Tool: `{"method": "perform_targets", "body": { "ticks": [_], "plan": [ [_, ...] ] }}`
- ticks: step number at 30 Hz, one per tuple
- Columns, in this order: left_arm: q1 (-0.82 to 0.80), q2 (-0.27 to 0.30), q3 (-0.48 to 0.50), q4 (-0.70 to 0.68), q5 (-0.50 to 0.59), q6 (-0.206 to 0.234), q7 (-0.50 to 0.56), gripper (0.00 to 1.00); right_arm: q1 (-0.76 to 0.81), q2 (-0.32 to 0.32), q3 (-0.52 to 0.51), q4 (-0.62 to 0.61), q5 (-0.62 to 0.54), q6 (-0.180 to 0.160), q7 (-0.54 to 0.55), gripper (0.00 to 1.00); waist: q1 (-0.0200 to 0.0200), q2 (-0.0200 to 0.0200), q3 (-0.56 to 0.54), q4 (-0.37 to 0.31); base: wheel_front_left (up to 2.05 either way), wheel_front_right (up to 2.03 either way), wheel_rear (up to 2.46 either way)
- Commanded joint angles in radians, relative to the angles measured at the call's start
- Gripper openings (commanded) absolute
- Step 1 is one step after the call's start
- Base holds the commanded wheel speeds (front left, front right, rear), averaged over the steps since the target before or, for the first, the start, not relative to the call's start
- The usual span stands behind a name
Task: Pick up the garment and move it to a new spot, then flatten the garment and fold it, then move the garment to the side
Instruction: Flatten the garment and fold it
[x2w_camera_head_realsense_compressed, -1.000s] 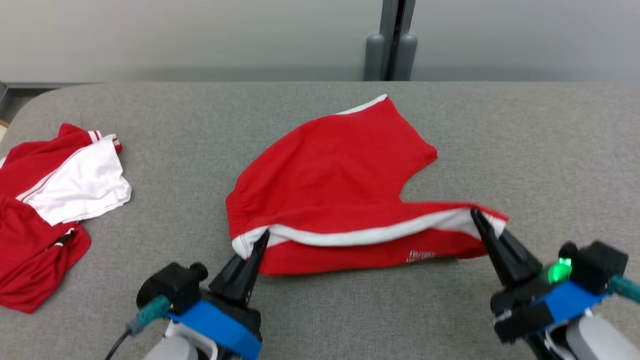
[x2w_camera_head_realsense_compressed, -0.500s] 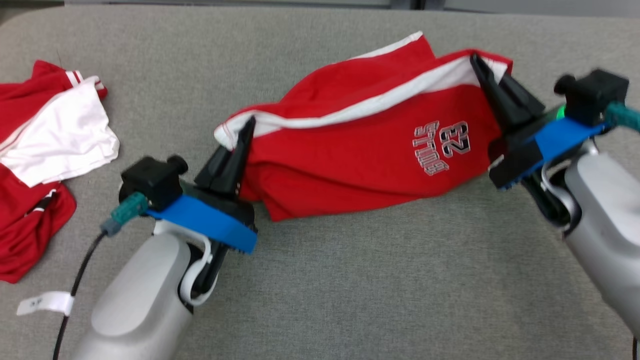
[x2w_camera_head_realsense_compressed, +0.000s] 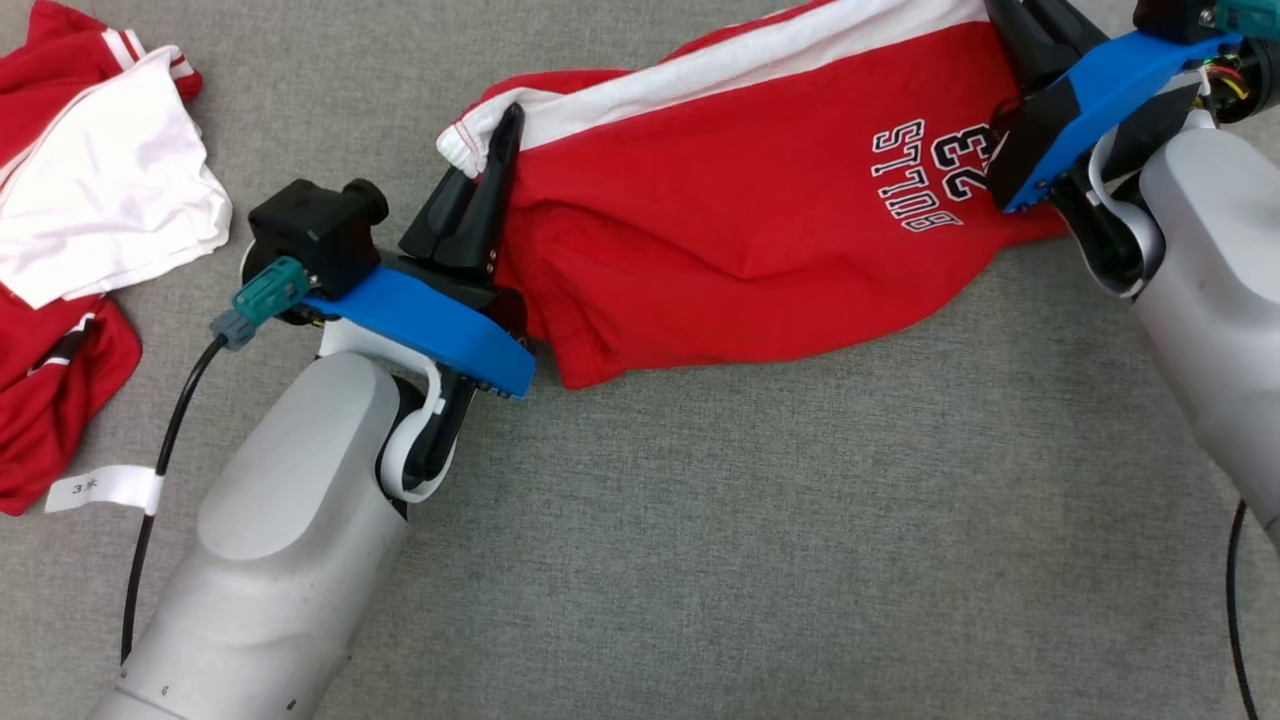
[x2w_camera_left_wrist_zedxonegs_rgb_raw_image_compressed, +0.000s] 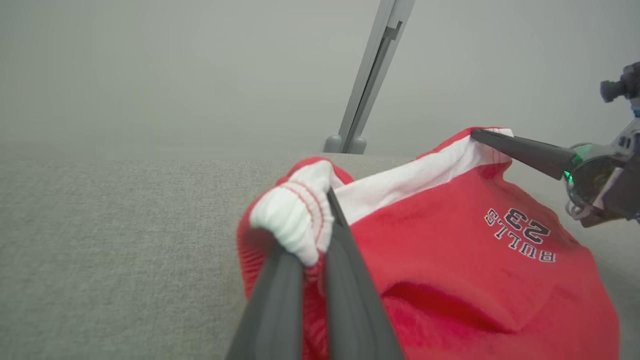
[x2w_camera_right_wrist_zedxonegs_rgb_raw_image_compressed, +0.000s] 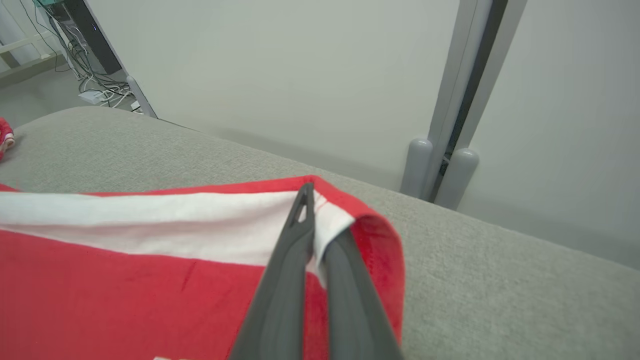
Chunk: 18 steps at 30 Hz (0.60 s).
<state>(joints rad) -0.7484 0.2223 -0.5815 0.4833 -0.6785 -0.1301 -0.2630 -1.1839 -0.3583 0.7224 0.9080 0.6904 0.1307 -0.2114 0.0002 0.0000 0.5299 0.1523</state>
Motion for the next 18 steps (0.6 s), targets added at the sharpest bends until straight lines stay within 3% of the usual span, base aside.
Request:
{"method": "perform_targets", "body": {
  "ticks": [1,2,3,4,5,18],
  "plan": [
    [-0.019,-0.002,-0.004,0.013,-0.006,0.000,-0.003,0.00,-0.024,0.012,0.005,0.030,0.016,0.000,-0.002,0.00,-0.0002,0.0000,0.009,0.006,0.00,0.00,0.00],
    [-0.027,-0.003,-0.001,0.021,-0.005,0.000,-0.003,0.00,-0.034,0.019,0.012,0.046,0.019,0.000,-0.005,0.00,-0.0002,0.0000,0.011,0.006,0.00,0.00,0.00],
    [-0.032,-0.004,0.004,0.028,-0.002,0.000,-0.003,0.12,-0.044,0.022,0.018,0.065,0.019,0.000,-0.011,0.02,-0.0002,0.0000,0.012,0.005,0.00,0.00,0.00],
    [-0.034,-0.007,0.006,0.036,0.002,0.000,-0.003,0.84,-0.052,0.027,0.023,0.083,0.019,0.000,-0.015,0.43,-0.0002,0.0000,0.011,0.004,0.00,0.00,0.00],
    [-0.036,-0.009,0.005,0.041,0.009,0.000,-0.003,1.00,-0.056,0.033,0.027,0.097,0.021,0.000,-0.021,1.00,-0.0002,0.0000,0.011,0.004,0.00,0.00,0.00],
    [0.106,0.008,0.038,0.029,0.068,0.000,-0.003,1.00,0.023,0.029,0.094,0.202,0.034,0.000,-0.051,1.00,-0.0002,0.0000,-0.086,-0.003,0.00,0.00,0.00]
  ]
}}
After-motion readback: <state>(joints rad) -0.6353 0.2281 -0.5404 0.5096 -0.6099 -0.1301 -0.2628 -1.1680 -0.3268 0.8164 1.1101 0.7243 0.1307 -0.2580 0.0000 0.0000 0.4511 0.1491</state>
